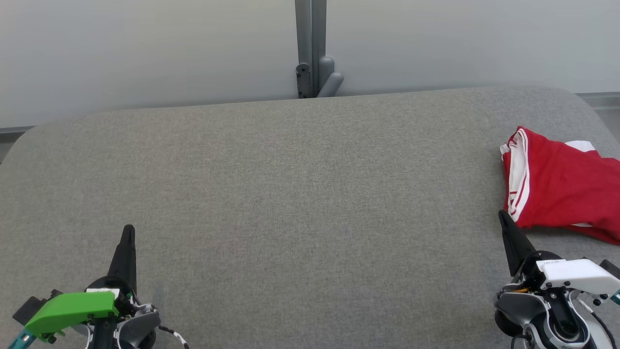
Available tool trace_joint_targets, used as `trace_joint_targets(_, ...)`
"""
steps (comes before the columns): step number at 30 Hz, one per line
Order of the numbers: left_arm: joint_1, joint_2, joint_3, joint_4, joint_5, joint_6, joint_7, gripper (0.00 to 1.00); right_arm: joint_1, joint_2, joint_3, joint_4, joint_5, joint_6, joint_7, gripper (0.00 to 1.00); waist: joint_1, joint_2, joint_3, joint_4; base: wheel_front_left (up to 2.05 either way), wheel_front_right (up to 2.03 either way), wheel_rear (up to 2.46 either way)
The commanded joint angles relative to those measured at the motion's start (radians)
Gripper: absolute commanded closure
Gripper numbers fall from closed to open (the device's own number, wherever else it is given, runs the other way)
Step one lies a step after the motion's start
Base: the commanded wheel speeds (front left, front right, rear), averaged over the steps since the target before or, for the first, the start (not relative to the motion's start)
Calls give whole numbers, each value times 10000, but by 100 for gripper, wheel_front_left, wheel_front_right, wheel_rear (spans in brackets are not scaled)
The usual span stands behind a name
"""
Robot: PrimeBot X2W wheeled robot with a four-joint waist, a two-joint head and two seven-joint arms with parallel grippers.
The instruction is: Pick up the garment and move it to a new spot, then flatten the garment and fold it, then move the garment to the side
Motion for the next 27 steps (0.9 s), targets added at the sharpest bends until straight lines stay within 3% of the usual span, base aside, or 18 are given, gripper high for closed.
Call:
trace_joint_targets(1,-147,59,28,-6,-21,-43,41,100,-91,-29,-24,-51,31,4,45,100,0,87,0,0,0,0,0)
trace_joint_targets(27,-147,59,30,-6,-21,-43,41,100,-92,-27,-28,-51,28,4,48,100,0,87,0,0,0,0,0)
